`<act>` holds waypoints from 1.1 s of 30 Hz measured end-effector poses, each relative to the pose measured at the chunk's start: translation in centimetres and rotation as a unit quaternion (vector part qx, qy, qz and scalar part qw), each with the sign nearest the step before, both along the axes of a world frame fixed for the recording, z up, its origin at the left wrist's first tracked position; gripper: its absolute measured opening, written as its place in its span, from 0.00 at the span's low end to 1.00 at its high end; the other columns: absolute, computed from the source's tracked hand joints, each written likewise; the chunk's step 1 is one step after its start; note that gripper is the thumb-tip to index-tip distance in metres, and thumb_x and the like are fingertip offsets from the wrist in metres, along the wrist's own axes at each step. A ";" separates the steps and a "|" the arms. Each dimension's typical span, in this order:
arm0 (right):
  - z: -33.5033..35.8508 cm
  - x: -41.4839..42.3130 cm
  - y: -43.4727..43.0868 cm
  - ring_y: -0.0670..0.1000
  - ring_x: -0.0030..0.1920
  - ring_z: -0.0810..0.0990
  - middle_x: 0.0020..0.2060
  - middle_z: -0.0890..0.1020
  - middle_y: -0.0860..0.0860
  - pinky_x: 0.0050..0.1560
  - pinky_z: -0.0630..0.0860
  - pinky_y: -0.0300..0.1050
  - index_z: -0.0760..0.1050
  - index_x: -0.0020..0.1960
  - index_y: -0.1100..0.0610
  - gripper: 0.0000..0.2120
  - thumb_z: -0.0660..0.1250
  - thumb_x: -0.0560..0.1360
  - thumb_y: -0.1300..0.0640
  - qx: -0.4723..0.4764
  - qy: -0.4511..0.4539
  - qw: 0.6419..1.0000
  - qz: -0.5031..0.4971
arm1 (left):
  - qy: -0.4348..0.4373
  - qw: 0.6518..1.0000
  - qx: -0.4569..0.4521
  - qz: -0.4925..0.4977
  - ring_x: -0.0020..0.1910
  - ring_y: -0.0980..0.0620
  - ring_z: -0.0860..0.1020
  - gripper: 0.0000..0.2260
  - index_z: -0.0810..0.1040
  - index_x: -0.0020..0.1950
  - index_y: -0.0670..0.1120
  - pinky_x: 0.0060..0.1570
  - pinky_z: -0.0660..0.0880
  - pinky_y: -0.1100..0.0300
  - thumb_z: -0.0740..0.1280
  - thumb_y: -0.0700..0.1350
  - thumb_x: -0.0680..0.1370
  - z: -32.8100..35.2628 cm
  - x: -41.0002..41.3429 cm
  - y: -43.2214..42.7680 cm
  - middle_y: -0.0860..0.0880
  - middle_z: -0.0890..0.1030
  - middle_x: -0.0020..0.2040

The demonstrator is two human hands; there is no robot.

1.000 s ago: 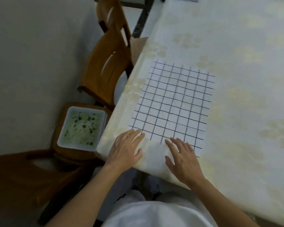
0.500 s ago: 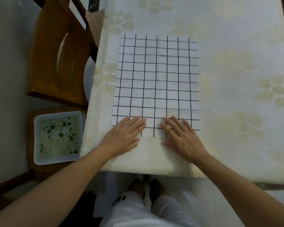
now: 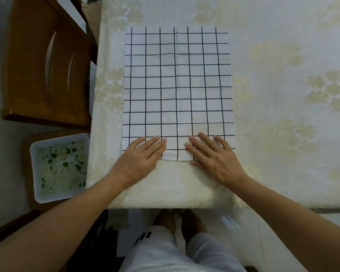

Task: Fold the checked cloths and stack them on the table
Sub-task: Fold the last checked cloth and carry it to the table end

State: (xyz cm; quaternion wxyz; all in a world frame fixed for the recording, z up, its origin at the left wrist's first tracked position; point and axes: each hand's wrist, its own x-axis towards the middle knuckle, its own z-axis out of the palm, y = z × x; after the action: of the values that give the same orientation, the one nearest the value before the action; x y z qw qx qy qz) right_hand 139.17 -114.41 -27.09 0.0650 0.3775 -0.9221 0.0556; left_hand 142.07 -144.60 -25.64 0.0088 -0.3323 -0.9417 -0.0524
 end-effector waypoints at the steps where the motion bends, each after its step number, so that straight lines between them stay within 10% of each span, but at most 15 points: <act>1: 0.0 -0.1 0.0 0.58 0.74 0.69 0.74 0.71 0.52 0.66 0.71 0.61 0.69 0.75 0.53 0.21 0.55 0.86 0.48 -0.002 0.003 1.000 0.005 | 0.004 1.000 0.006 0.007 0.73 0.44 0.71 0.19 0.73 0.72 0.40 0.66 0.72 0.42 0.59 0.43 0.82 0.0 0.0 0.2 0.43 0.72 0.73; 14: 0.6 1.0 2.6 0.58 0.74 0.69 0.73 0.71 0.56 0.70 0.69 0.58 0.66 0.76 0.60 0.24 0.62 0.80 0.64 -0.026 -0.029 0.999 0.014 | -0.009 0.995 0.093 0.044 0.66 0.42 0.77 0.19 0.77 0.67 0.38 0.65 0.74 0.46 0.56 0.38 0.79 0.9 0.9 -0.3 0.39 0.78 0.66; 24: 1.7 6.8 3.8 0.57 0.72 0.71 0.72 0.73 0.56 0.70 0.71 0.56 0.69 0.75 0.60 0.25 0.66 0.78 0.65 -0.051 -0.058 0.997 0.000 | -0.037 0.988 0.135 0.066 0.64 0.43 0.79 0.27 0.79 0.65 0.37 0.60 0.79 0.45 0.77 0.27 0.67 2.0 7.6 2.7 0.40 0.80 0.65; 28: 2.5 10.0 5.3 0.55 0.73 0.71 0.71 0.74 0.55 0.72 0.67 0.50 0.69 0.75 0.58 0.23 0.57 0.80 0.60 -0.035 -0.088 0.995 0.019 | -0.025 0.987 0.135 0.085 0.63 0.43 0.80 0.23 0.80 0.64 0.37 0.60 0.79 0.46 0.72 0.28 0.70 2.9 11.9 3.7 0.40 0.81 0.63; 33: 4.3 14.4 6.2 0.53 0.66 0.78 0.66 0.79 0.54 0.65 0.72 0.44 0.75 0.70 0.59 0.25 0.70 0.73 0.67 -0.061 -0.116 0.990 0.045 | -0.030 0.985 0.134 0.105 0.60 0.45 0.82 0.17 0.82 0.62 0.39 0.54 0.82 0.49 0.60 0.35 0.76 3.8 17.9 5.7 0.43 0.83 0.60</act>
State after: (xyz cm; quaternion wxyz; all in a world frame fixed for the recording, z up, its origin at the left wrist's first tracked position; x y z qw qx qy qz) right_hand 153.53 -108.23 -22.75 -0.0219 0.4046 -0.9004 0.1585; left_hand 159.98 -138.92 -21.86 0.0307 -0.2259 -0.9556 -0.1869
